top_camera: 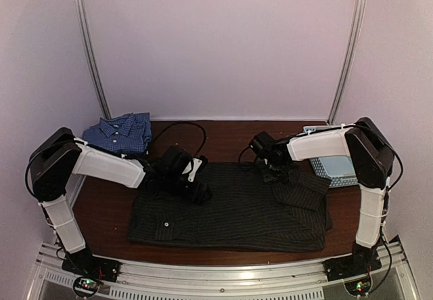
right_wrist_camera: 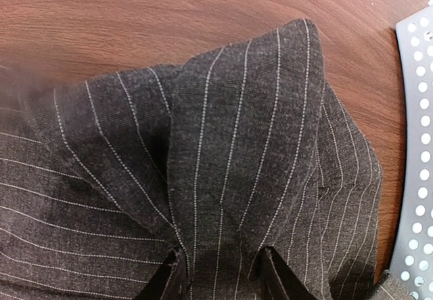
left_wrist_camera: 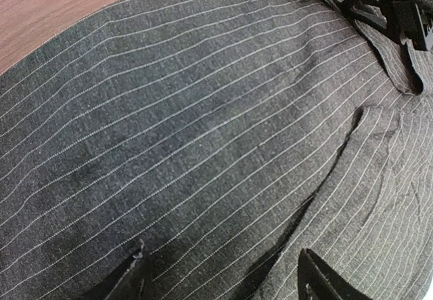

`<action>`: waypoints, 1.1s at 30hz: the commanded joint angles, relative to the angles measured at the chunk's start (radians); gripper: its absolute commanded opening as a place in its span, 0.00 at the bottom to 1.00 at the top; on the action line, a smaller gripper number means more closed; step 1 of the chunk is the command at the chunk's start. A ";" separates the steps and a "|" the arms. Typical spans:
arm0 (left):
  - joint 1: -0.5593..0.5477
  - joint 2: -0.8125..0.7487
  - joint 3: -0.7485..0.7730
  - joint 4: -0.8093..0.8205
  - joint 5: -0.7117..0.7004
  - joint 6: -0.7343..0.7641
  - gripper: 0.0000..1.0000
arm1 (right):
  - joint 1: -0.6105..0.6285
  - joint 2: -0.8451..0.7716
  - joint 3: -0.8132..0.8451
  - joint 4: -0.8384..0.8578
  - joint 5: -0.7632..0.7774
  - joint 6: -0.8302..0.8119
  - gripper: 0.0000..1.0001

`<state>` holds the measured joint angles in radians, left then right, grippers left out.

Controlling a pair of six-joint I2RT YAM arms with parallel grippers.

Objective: Fold and stack the long sleeve shirts
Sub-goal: Adjust the sleeve at the center of the board.

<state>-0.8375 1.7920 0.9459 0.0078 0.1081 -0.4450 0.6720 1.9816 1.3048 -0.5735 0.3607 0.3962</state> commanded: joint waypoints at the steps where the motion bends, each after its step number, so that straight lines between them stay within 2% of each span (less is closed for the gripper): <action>1: 0.003 0.011 -0.011 0.054 0.005 -0.009 0.75 | 0.016 -0.026 0.004 0.019 0.012 0.018 0.39; 7: 0.004 0.018 -0.011 0.058 0.016 -0.012 0.75 | 0.049 -0.054 0.006 0.010 0.093 0.035 0.46; 12: 0.003 0.018 -0.010 0.057 0.020 -0.012 0.75 | 0.066 -0.045 0.012 -0.002 0.130 0.038 0.47; 24: 0.003 0.020 -0.007 0.051 0.023 -0.008 0.75 | 0.063 0.034 0.048 0.000 0.118 0.017 0.33; 33: 0.003 0.021 -0.009 0.052 0.023 -0.007 0.75 | 0.039 0.047 0.026 0.004 0.101 0.012 0.28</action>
<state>-0.8375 1.8011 0.9421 0.0261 0.1169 -0.4492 0.7261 2.0125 1.3323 -0.5686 0.4496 0.4129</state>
